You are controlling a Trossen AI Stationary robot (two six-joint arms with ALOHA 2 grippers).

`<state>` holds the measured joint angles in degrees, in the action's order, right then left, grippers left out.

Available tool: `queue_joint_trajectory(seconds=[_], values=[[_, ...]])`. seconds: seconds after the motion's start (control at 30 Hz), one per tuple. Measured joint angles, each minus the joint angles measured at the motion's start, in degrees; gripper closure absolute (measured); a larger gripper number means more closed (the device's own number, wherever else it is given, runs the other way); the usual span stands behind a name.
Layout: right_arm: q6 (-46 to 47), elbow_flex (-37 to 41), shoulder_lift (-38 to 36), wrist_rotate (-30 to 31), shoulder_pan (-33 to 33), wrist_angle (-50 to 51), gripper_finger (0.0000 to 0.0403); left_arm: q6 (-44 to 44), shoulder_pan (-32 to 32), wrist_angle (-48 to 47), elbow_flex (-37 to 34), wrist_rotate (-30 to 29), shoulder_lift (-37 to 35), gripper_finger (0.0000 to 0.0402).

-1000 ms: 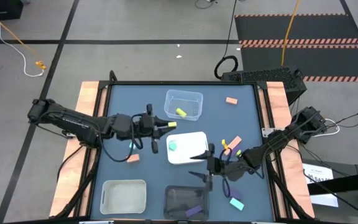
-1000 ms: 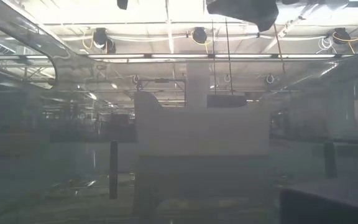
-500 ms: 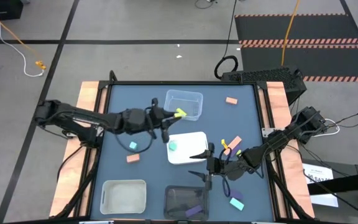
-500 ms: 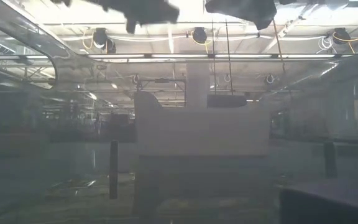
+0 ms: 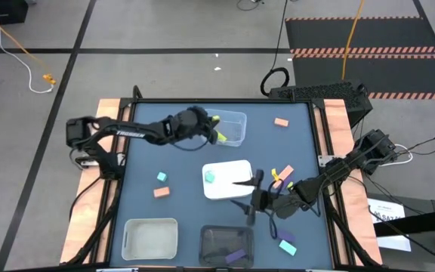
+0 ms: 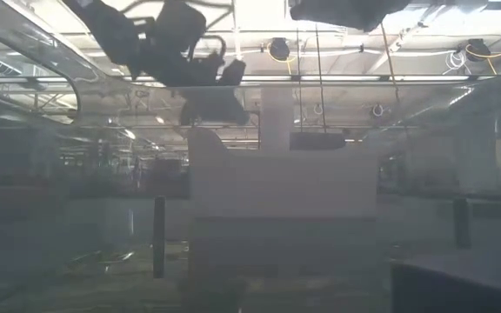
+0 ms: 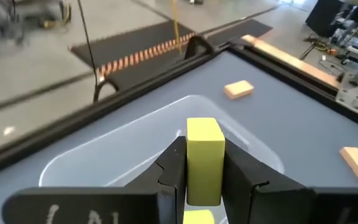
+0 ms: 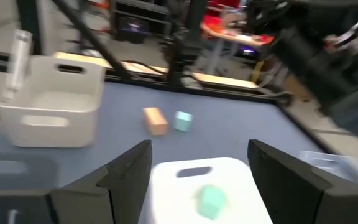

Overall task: Sort & place blocks by color
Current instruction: Put the left green block into the transparent bin, then put the left blue block into the white bin

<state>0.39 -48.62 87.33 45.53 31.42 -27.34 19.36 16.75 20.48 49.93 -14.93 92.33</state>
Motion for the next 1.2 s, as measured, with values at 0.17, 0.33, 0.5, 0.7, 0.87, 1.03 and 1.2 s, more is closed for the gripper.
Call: queue_joint_trajectory(seconds=[0.17,0.33,0.5,0.7,0.87,1.03,1.2], values=[[-1.5,0.0,0.0,6.1,0.0,1.4,0.0145,2.5,1.6,0.2,0.0,0.4,1.8,0.0331],[-1.5,0.0,0.0,10.0,0.0,2.7,0.0145,2.3,1.5,0.0,0.0,0.4,1.9,0.0330],[-1.5,0.0,0.0,10.1,0.0,2.9,0.0145,0.4,1.1,-0.4,0.0,0.5,1.9,0.0301],[-1.5,0.0,0.0,10.1,-0.1,2.9,0.0145,-1.0,1.2,-1.8,0.0,0.4,1.9,0.0223],[-1.5,0.0,0.0,10.0,-0.7,3.8,0.0145,-1.3,1.2,-0.5,0.0,0.4,1.8,0.0170],[-1.5,0.0,0.0,10.0,-1.5,4.6,0.0145,1.3,0.6,-5.3,0.0,8.4,-2.0,0.0146],[-0.9,0.0,0.0,9.9,-2.3,6.8,0.0145,3.9,-3.2,-25.2,0.0,17.1,-10.6,0.0150]])
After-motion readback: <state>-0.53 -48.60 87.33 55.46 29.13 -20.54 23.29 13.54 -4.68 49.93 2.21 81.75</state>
